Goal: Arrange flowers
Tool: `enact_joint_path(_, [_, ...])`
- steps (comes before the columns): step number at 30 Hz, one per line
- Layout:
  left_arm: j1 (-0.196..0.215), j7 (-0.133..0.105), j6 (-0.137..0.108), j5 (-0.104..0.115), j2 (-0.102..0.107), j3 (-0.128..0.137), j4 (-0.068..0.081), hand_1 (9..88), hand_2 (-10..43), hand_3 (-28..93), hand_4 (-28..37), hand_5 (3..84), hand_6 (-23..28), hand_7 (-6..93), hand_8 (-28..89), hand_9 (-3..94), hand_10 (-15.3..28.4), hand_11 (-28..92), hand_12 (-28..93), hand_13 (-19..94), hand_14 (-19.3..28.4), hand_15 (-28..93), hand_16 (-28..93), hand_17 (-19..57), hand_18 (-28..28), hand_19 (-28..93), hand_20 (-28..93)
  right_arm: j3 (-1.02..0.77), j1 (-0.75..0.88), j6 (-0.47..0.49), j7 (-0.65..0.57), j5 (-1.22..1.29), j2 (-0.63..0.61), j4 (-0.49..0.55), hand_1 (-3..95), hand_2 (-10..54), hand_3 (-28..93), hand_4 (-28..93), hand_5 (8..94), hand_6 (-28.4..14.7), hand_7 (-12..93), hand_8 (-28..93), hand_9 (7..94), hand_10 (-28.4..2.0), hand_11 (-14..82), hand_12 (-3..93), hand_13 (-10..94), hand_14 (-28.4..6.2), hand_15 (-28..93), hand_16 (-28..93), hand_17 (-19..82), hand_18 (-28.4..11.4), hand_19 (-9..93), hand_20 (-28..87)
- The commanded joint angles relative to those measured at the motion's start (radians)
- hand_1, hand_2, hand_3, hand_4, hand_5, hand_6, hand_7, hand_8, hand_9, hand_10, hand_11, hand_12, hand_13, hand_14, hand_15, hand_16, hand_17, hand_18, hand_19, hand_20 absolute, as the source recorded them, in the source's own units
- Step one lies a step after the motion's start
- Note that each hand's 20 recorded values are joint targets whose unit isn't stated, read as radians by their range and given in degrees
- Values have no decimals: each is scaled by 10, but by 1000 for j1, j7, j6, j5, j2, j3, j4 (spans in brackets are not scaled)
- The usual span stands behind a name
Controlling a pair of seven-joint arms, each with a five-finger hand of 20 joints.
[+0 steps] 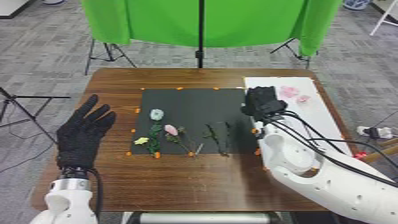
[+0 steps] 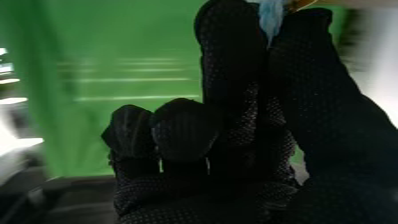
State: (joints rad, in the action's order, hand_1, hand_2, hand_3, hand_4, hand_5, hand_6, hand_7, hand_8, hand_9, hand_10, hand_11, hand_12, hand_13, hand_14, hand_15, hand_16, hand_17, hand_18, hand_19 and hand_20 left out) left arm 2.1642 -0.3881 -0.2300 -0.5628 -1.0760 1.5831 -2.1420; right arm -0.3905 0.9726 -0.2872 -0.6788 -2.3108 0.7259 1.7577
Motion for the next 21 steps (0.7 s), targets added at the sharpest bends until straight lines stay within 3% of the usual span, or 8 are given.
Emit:
enact_joint_path(1, [-16,34,20,-17,-18,0,13,245,74,806,-246,388,95,150,-104,373,204,281,115,276,277,570,-90,-64,269,581,218,-10,40,117,73,-42,164,28,544,-95,626,-283,901,44,132,8,902,-66,261,295,690,-89,851,214,285,-213,932,667])
enact_joint_path(13, [-26,37,12,-16,-16,-7,13,246,75,805,-246,389,96,149,-104,374,204,281,116,276,276,571,-90,-64,269,580,219,-25,63,220,132,-111,224,12,504,-95,629,-283,826,52,125,-12,826,-85,304,261,638,-101,863,190,234,-210,932,631])
enact_joint_path(16, [-19,39,10,-18,-18,-4,9,246,75,805,-245,389,96,150,-103,374,204,281,116,276,277,571,-90,-64,269,580,220,-51,89,244,151,-144,229,17,432,-95,689,-283,771,50,133,-32,783,-103,362,200,620,-109,868,182,218,-213,932,629])
enact_joint_path(21, [-11,44,6,-18,-18,1,4,246,75,806,-244,390,97,149,-103,374,204,280,115,277,277,572,-90,-64,269,580,221,-62,107,256,152,-160,228,28,393,-95,747,-283,738,56,134,-107,764,-107,367,183,608,-113,871,177,212,-214,932,630])
